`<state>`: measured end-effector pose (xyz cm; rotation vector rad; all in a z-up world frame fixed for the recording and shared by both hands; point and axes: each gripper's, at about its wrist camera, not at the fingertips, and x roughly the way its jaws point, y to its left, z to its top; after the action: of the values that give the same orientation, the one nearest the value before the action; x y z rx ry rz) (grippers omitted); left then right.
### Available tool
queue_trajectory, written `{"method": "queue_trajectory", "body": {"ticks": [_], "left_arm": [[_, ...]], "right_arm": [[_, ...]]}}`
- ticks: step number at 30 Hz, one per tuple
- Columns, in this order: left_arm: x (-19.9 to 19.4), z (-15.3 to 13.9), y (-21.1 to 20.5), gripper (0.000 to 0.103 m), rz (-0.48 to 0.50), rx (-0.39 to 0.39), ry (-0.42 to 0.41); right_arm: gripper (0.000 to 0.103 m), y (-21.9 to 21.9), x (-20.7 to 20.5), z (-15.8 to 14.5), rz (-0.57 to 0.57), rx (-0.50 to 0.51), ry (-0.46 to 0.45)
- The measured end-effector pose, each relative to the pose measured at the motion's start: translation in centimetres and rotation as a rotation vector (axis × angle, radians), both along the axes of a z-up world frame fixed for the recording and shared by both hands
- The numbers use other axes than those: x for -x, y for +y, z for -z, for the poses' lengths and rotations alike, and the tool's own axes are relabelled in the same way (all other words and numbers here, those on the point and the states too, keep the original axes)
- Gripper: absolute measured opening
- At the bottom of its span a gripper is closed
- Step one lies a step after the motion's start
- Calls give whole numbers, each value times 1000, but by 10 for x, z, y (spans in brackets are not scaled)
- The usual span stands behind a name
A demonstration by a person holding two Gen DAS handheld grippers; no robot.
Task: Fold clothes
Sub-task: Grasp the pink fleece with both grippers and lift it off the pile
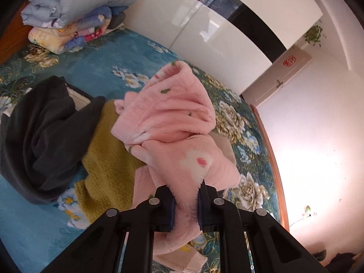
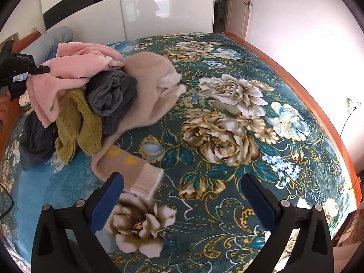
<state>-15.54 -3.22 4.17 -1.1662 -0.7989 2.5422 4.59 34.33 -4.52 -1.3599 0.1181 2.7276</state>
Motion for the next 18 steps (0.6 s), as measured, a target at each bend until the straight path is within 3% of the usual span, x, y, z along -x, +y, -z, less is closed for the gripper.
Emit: {"method": "queue_trajectory", "body": {"ticks": [7,13,18], "left_arm": [[-65,-112,-90,14,-123,51,270],[-144,-200,-114,14,-103,86,495],[-167,-154,-56,15,41,71,381]], "right_arm": [[103,-24,-15,-10,-69,41,52],[103,-45,-28,-21,-124,83,99],[103,-64,-42,-33,-184,113,153]]}}
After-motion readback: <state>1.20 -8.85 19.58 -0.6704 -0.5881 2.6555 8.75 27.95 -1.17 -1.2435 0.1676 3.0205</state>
